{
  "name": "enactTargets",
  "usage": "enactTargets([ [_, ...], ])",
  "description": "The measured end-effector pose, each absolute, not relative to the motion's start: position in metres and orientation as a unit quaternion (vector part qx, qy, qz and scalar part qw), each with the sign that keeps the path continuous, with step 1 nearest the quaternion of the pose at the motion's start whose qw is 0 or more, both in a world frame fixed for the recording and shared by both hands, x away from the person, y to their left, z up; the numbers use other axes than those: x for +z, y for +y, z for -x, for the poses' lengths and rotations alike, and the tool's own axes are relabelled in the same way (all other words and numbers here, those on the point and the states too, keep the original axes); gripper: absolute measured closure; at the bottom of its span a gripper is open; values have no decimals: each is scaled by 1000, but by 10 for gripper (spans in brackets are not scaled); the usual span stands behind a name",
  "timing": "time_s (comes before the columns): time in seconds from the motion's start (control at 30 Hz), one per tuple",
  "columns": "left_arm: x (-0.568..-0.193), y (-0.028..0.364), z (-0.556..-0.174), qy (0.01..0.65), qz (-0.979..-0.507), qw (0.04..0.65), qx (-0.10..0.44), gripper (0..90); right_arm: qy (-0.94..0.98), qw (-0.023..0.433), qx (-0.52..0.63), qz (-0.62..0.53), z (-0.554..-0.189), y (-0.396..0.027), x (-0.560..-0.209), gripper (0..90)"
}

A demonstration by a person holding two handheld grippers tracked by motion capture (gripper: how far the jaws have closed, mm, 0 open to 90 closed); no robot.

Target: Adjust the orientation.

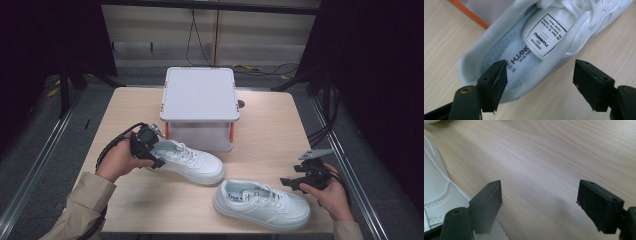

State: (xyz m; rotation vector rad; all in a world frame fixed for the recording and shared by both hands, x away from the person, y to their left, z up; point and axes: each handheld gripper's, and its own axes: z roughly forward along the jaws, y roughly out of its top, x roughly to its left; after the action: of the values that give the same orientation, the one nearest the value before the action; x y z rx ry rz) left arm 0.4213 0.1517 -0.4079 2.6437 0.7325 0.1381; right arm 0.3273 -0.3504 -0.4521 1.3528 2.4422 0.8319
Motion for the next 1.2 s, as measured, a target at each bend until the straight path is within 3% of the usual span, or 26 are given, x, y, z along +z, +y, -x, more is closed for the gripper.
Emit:
enactTargets([
  [0.23, -423, 151, -420, 257, -947, 191, 29, 355, 832, 113, 282, -464, -328, -352, -454, 202],
  [0.7, -417, 156, -384, 268, -950, 160, -11, 378, 833, 113, 285, -461, -328, -349, -453, 204],
  [0.9, -415, 156, -369, 253, -955, 153, -5, 404, 834, 108, 278, -464, -329, -347, -458, 204],
  [1.2, -385, 175, -391, 284, -946, 153, 41, 405, 833, 112, 284, -462, -332, -347, -457, 210],
])
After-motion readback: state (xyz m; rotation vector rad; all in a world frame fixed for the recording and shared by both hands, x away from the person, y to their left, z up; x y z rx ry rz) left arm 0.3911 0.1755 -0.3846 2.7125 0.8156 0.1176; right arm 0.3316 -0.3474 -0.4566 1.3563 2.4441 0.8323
